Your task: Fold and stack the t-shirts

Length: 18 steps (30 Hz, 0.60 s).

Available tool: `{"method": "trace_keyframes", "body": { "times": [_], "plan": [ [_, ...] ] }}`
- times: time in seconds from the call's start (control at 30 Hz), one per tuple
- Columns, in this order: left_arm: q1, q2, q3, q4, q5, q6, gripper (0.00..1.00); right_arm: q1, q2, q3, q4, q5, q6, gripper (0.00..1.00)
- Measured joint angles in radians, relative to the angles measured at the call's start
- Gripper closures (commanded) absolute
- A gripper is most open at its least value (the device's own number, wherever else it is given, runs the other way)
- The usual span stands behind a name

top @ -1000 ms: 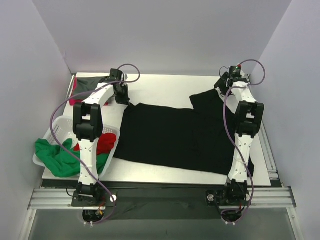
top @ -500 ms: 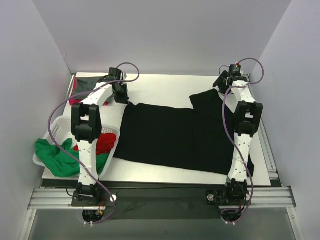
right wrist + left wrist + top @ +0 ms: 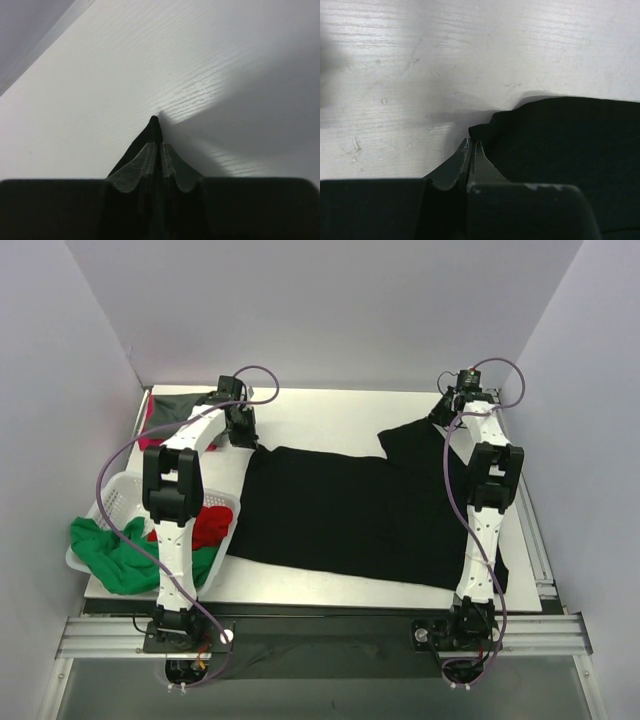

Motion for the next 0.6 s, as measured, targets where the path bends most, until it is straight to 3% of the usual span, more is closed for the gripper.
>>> {"method": "trace_keyframes", "body": {
  "times": [0.37, 0.6],
  "plan": [
    [0.0, -0.002, -0.012, -0.003, -0.002, 0.004, 1.0, 0.0, -0.001, 0.003, -0.001, -0.026, -0.019, 1.0],
    [0.0, -0.008, -0.014, -0.003, -0.004, 0.005, 1.0, -0.005, -0.062, -0.166, 0.074, -0.037, -0.02, 1.0]
  ]
}}
